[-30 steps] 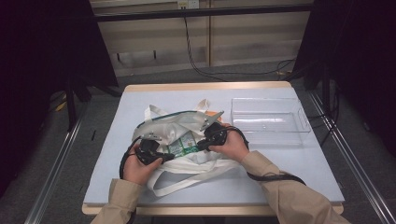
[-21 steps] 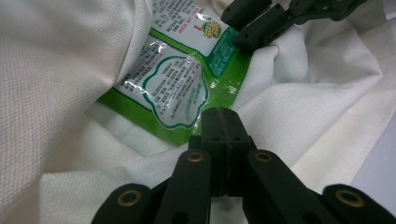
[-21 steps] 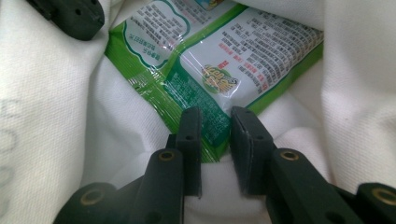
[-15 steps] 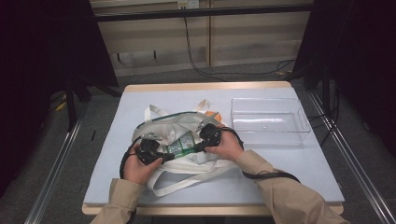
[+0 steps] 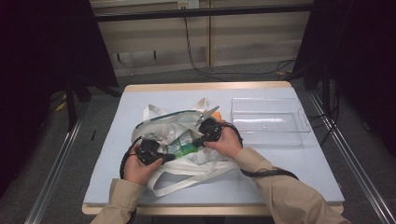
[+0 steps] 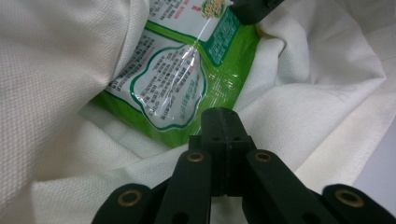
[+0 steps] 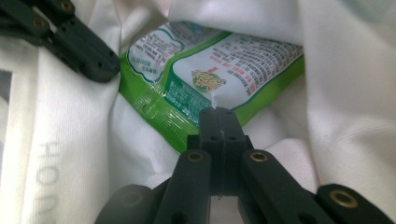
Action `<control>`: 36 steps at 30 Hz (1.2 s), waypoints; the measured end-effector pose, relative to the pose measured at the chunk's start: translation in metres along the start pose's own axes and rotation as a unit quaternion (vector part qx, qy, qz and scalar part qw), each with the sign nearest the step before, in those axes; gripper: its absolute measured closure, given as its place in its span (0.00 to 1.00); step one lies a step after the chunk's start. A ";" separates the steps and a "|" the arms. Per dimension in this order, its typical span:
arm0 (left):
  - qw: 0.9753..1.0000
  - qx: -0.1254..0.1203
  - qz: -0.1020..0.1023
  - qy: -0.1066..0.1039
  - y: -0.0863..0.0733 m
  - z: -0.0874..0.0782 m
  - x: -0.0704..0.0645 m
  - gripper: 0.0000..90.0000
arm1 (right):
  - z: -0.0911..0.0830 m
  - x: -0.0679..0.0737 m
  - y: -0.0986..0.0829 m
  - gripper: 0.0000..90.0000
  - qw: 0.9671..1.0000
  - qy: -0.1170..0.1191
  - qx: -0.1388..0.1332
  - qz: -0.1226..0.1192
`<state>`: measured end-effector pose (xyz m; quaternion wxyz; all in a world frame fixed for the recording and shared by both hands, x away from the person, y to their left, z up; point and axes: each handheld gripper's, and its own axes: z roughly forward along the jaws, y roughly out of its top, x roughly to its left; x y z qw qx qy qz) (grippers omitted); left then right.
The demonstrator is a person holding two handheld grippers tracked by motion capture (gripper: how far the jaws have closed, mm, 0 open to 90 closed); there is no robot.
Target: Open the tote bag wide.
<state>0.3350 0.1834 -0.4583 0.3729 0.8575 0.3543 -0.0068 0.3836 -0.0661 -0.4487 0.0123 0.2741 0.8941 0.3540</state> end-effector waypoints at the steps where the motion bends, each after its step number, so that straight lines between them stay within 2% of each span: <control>1: 1.000 0.001 0.001 0.000 0.000 0.000 0.000 1.00 | -0.001 0.000 0.001 1.00 1.000 0.001 -0.004 0.003; 3: 1.000 0.001 0.002 -0.002 0.000 0.000 0.000 1.00 | -0.005 0.000 0.003 1.00 1.000 0.001 -0.018 0.005; 10: 1.000 0.004 0.006 -0.001 0.000 0.000 0.000 1.00 | -0.016 -0.002 0.010 1.00 0.999 -0.006 -0.043 0.006; 11: 1.000 0.005 0.008 0.000 0.001 -0.001 0.000 1.00 | -0.017 -0.002 0.011 1.00 0.999 -0.004 -0.039 0.007; 12: 1.000 0.003 0.008 0.003 0.000 -0.001 0.000 0.99 | -0.017 -0.003 0.011 1.00 0.999 -0.002 -0.050 0.010; 15: 1.000 0.003 0.009 0.003 0.001 -0.003 0.001 0.98 | -0.022 -0.005 0.013 1.00 0.998 -0.007 -0.058 0.011; 17: 1.000 0.004 0.010 0.006 0.001 -0.004 0.001 0.99 | -0.025 -0.006 0.014 1.00 0.998 -0.006 -0.061 0.017; 21: 1.000 0.008 0.008 0.011 0.002 -0.006 0.000 1.00 | -0.026 -0.005 0.016 1.00 0.998 -0.005 -0.059 0.009; 25: 1.000 -0.010 0.004 0.016 0.003 -0.016 0.002 1.00 | -0.028 -0.006 0.016 1.00 0.998 -0.007 -0.059 0.008; 27: 1.000 -0.011 0.006 0.025 0.003 -0.018 0.003 1.00 | -0.030 -0.008 0.015 1.00 0.998 -0.013 -0.063 0.007; 28: 1.000 -0.011 0.002 0.018 0.002 -0.018 0.005 0.97 | -0.031 -0.008 0.015 1.00 0.998 -0.012 -0.061 0.010; 30: 1.000 -0.007 -0.002 0.024 0.002 -0.017 0.004 0.97 | -0.032 -0.009 0.015 1.00 0.998 -0.011 -0.065 0.010; 32: 0.999 0.011 0.004 0.031 0.001 -0.013 0.004 1.00 | -0.034 -0.010 0.015 1.00 0.998 -0.012 -0.069 0.009; 35: 1.000 0.012 0.001 0.026 0.001 -0.009 0.007 1.00 | -0.038 -0.011 0.017 1.00 0.997 -0.011 -0.074 0.012; 36: 1.000 0.004 0.003 0.024 0.002 -0.008 0.006 1.00 | -0.040 -0.012 0.016 1.00 0.997 -0.010 -0.079 0.017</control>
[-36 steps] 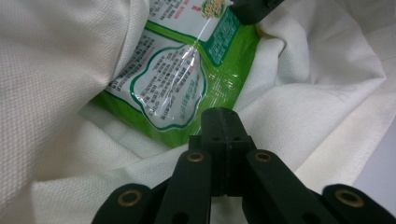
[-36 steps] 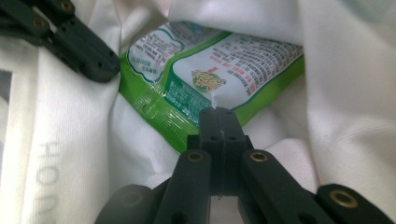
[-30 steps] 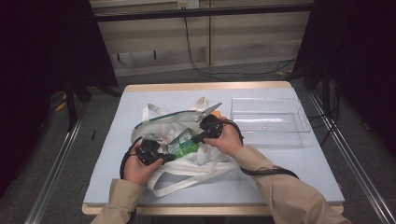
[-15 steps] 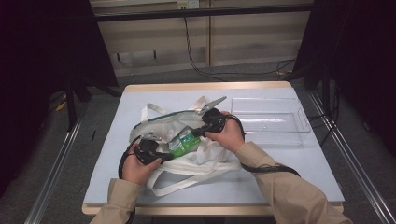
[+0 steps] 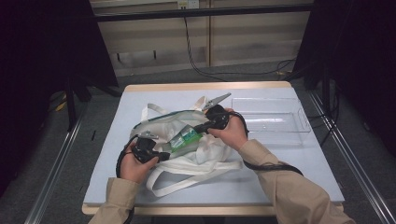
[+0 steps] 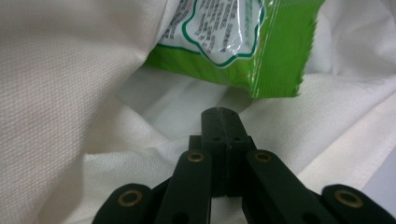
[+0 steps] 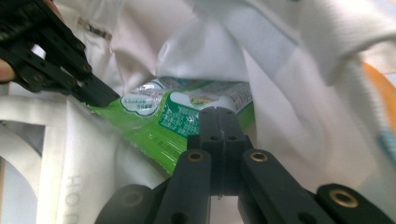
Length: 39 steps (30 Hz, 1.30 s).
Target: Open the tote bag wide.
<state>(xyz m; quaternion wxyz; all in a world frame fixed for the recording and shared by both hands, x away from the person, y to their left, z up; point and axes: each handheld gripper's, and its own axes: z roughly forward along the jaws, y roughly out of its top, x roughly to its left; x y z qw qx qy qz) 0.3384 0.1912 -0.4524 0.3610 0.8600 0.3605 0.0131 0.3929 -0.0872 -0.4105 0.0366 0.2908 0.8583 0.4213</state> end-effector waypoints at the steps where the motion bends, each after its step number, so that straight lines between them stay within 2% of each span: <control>1: 1.000 -0.006 0.000 -0.007 0.001 0.001 -0.001 1.00 | -0.001 0.000 0.000 1.00 1.000 0.001 -0.001 0.000; 4: 1.000 -0.020 0.008 -0.011 0.007 0.006 -0.007 1.00 | -0.004 0.001 -0.001 1.00 1.000 0.006 -0.020 0.004; 6: 1.000 -0.010 0.007 -0.005 0.009 0.008 -0.008 1.00 | -0.004 0.003 -0.002 1.00 1.000 0.001 -0.018 -0.013; 8: 1.000 -0.008 0.006 -0.005 0.009 0.009 -0.006 1.00 | -0.002 0.005 -0.004 1.00 1.000 0.013 -0.002 -0.023; 9: 1.000 -0.009 0.003 -0.004 0.008 0.009 -0.006 1.00 | -0.001 0.006 -0.006 1.00 1.000 0.012 -0.002 -0.028; 11: 1.000 -0.010 0.002 -0.008 0.008 0.008 -0.005 1.00 | 0.002 0.010 -0.012 1.00 0.998 0.032 0.001 -0.050; 12: 1.000 -0.009 0.002 -0.007 0.008 0.008 -0.005 1.00 | 0.003 0.012 -0.015 0.97 0.998 0.029 -0.001 -0.063; 13: 1.000 -0.008 0.002 -0.005 0.008 0.009 -0.006 1.00 | 0.004 0.013 -0.016 0.88 0.997 0.030 -0.002 -0.067; 14: 1.000 -0.009 0.001 -0.006 0.009 0.009 -0.006 1.00 | 0.006 0.014 -0.018 0.85 0.997 0.037 -0.002 -0.068; 16: 1.000 -0.009 0.001 -0.007 0.009 0.009 -0.005 1.00 | 0.009 0.016 -0.021 0.84 0.996 0.042 0.004 -0.080; 18: 1.000 -0.009 0.001 -0.006 0.009 0.008 -0.005 1.00 | 0.013 0.018 -0.023 0.78 0.996 0.049 0.011 -0.078; 22: 1.000 -0.012 -0.001 -0.006 0.009 0.007 -0.004 1.00 | 0.019 0.020 -0.027 0.74 0.994 0.055 0.023 -0.090; 23: 1.000 -0.013 0.000 -0.005 0.009 0.007 -0.004 1.00 | 0.022 0.021 -0.027 0.75 0.993 0.051 0.031 -0.102; 27: 1.000 -0.014 -0.002 -0.006 0.009 0.007 -0.004 1.00 | 0.032 0.024 -0.030 0.79 0.990 0.056 0.043 -0.120; 28: 1.000 -0.012 0.000 -0.007 0.009 0.006 -0.003 1.00 | 0.034 0.024 -0.029 0.82 0.990 0.052 0.045 -0.122; 29: 1.000 -0.013 -0.001 -0.005 0.009 0.006 -0.003 1.00 | 0.035 0.024 -0.029 0.90 0.989 0.057 0.048 -0.131; 30: 1.000 -0.012 -0.001 -0.007 0.009 0.005 -0.003 1.00 | 0.037 0.025 -0.029 0.94 0.988 0.060 0.049 -0.136; 31: 1.000 -0.015 -0.002 -0.006 0.009 0.005 -0.003 1.00 | 0.038 0.026 -0.028 1.00 0.988 0.059 0.049 -0.136; 32: 1.000 -0.016 -0.002 -0.004 0.009 0.006 -0.003 1.00 | 0.039 0.026 -0.027 1.00 0.987 0.061 0.049 -0.141; 35: 1.000 -0.016 -0.003 -0.001 0.008 0.006 -0.002 1.00 | 0.038 0.026 -0.025 1.00 0.988 0.060 0.057 -0.131; 36: 1.000 -0.013 -0.003 0.000 0.008 0.005 -0.002 1.00 | 0.037 0.026 -0.024 1.00 0.987 0.065 0.058 -0.132; 38: 1.000 -0.013 -0.005 0.002 0.007 0.004 0.000 1.00 | 0.033 0.025 -0.021 1.00 0.989 0.069 0.047 -0.120; 39: 1.000 -0.013 -0.006 0.000 0.007 0.004 0.000 1.00 | 0.030 0.025 -0.019 1.00 0.989 0.071 0.047 -0.121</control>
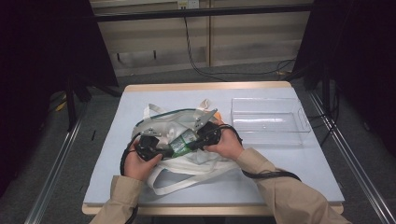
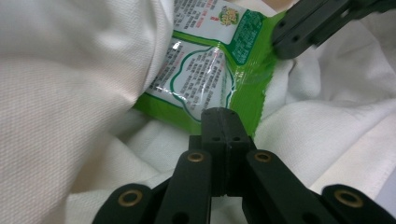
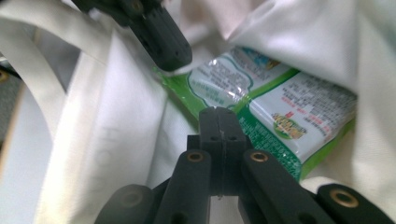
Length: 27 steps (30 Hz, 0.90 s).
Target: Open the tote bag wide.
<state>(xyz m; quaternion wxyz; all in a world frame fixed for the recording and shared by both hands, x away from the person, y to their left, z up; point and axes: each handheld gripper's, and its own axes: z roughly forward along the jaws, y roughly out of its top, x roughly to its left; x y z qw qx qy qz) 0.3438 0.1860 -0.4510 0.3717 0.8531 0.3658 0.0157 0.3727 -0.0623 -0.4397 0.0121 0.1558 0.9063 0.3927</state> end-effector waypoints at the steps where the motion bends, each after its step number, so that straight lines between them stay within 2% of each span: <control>1: 1.000 -0.003 -0.003 0.002 0.000 0.000 0.001 1.00 | -0.003 0.000 0.001 1.00 1.000 -0.003 -0.002 0.003; 3: 1.000 -0.003 -0.006 0.001 0.000 -0.001 0.001 1.00 | -0.008 -0.002 0.003 1.00 1.000 -0.001 -0.009 0.005; 6: 1.000 -0.002 -0.002 0.004 0.000 -0.001 0.000 1.00 | -0.012 -0.003 0.002 1.00 1.000 -0.008 -0.018 -0.004; 9: 1.000 -0.001 -0.001 0.002 0.000 0.000 0.000 1.00 | -0.012 -0.004 -0.002 1.00 0.999 -0.007 -0.034 0.001; 10: 1.000 -0.002 -0.002 0.001 0.000 0.000 0.000 1.00 | -0.012 -0.005 -0.004 0.91 0.999 -0.011 -0.040 0.002; 13: 1.000 -0.002 -0.002 0.002 0.000 0.000 0.000 1.00 | -0.010 -0.006 -0.006 0.85 0.999 -0.011 -0.034 0.009; 15: 1.000 -0.002 -0.003 0.000 0.000 0.000 0.001 1.00 | -0.008 -0.005 -0.006 0.80 0.999 -0.007 -0.035 0.008; 20: 1.000 -0.005 -0.002 0.002 0.000 -0.001 0.001 1.00 | -0.001 -0.002 -0.007 0.70 1.000 -0.013 -0.011 -0.006; 23: 1.000 -0.005 -0.003 0.003 -0.001 -0.001 0.001 1.00 | 0.005 -0.003 -0.010 0.72 1.000 -0.016 0.000 -0.004; 26: 1.000 -0.004 -0.002 0.002 -0.001 -0.001 0.001 1.00 | 0.007 -0.004 -0.010 0.83 1.000 -0.021 -0.004 -0.006; 27: 1.000 -0.005 -0.003 0.001 -0.001 -0.001 0.001 1.00 | 0.008 -0.005 -0.009 0.84 1.000 -0.014 0.001 -0.018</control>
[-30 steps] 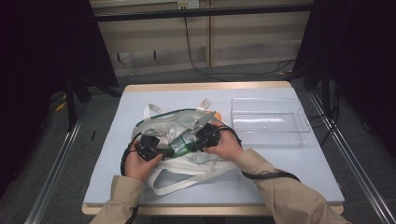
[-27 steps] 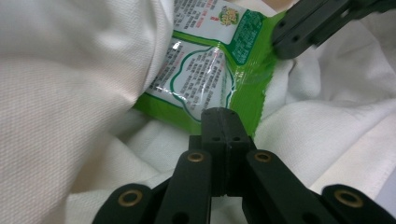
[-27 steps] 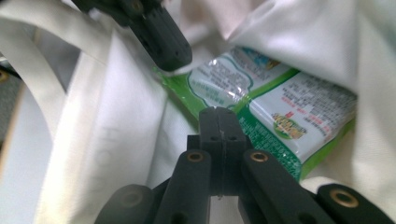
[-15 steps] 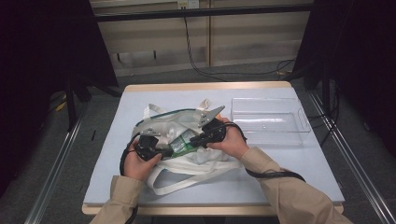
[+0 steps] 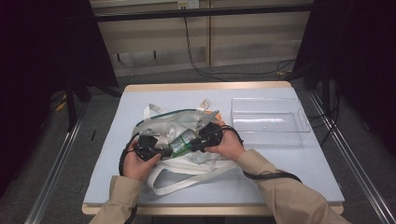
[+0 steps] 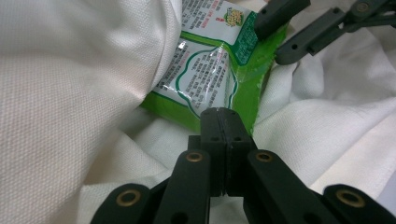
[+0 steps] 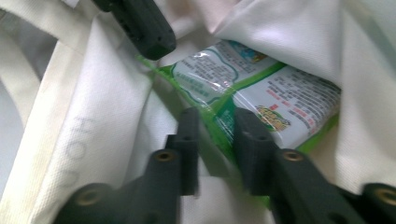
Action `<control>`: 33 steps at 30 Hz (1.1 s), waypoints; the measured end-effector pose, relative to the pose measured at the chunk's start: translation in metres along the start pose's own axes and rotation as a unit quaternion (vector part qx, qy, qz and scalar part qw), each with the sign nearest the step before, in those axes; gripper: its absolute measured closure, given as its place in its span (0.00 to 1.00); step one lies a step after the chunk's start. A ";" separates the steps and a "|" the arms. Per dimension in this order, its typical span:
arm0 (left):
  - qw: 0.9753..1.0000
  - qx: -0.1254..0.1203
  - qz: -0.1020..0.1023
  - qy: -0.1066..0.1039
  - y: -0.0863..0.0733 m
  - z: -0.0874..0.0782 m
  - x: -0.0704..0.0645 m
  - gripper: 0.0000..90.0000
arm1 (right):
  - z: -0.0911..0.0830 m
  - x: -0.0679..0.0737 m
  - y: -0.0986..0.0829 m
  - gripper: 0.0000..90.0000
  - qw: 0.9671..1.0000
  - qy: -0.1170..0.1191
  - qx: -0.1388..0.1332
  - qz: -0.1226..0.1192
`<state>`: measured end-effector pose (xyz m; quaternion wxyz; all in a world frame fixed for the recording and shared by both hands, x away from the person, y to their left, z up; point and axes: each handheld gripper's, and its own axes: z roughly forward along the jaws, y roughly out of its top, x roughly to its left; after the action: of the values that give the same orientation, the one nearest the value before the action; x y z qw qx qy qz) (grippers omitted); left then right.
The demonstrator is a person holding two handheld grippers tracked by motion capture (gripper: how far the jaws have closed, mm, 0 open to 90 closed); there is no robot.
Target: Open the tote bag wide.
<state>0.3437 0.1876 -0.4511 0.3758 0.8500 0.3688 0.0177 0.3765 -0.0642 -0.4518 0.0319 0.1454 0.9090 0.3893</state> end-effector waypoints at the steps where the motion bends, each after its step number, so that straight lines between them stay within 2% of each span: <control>1: 1.000 0.000 0.000 0.000 0.000 0.000 0.000 1.00 | 0.001 0.001 0.001 0.83 1.000 -0.004 0.002 0.004; 4: 1.000 0.000 0.000 0.003 0.000 -0.001 0.000 1.00 | 0.005 0.000 0.001 0.84 1.000 -0.007 0.007 -0.001; 6: 1.000 -0.002 0.000 0.004 0.000 -0.002 0.001 0.99 | 0.009 0.001 0.001 0.87 1.000 -0.006 0.012 -0.007; 7: 1.000 -0.003 -0.002 0.003 -0.001 -0.002 0.001 0.99 | 0.010 0.001 0.002 0.91 1.000 -0.004 0.012 -0.008; 8: 1.000 -0.005 -0.002 0.003 -0.001 -0.002 0.002 0.99 | 0.011 0.001 0.002 0.99 1.000 0.001 0.016 -0.013; 9: 1.000 -0.004 -0.002 0.003 -0.001 -0.002 0.002 0.99 | 0.011 0.000 0.003 1.00 1.000 0.002 0.020 -0.021; 13: 1.000 -0.008 -0.005 0.006 -0.002 -0.003 0.002 0.98 | 0.009 0.001 0.006 1.00 1.000 0.016 0.025 -0.012; 16: 1.000 -0.012 -0.005 0.004 -0.002 -0.004 0.004 0.97 | 0.005 0.001 0.009 1.00 0.999 0.029 0.021 0.004; 17: 1.000 -0.010 -0.003 0.012 -0.002 -0.004 0.003 0.97 | 0.002 0.002 0.009 1.00 0.999 0.032 0.021 0.011; 20: 1.000 -0.011 -0.008 0.016 -0.003 -0.006 0.005 0.96 | -0.006 0.001 0.012 1.00 0.999 0.039 0.013 0.020; 25: 1.000 -0.006 -0.008 0.018 -0.003 -0.005 0.004 0.97 | -0.020 -0.001 0.014 1.00 0.999 0.037 0.003 0.025; 27: 1.000 0.004 -0.007 0.013 -0.003 -0.005 0.004 1.00 | -0.027 0.000 0.016 1.00 0.999 0.033 -0.005 0.027; 30: 1.000 0.004 -0.006 0.014 -0.003 -0.004 0.004 1.00 | -0.036 0.001 0.020 1.00 0.999 0.034 -0.017 0.029; 33: 1.000 0.000 -0.002 0.007 -0.002 -0.002 0.001 1.00 | -0.045 0.003 0.026 1.00 0.999 0.026 -0.026 0.028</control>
<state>0.3425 0.1910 -0.4511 0.3730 0.8493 0.3730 0.0227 0.3721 -0.0776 -0.4014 0.0011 0.1599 0.8947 0.4172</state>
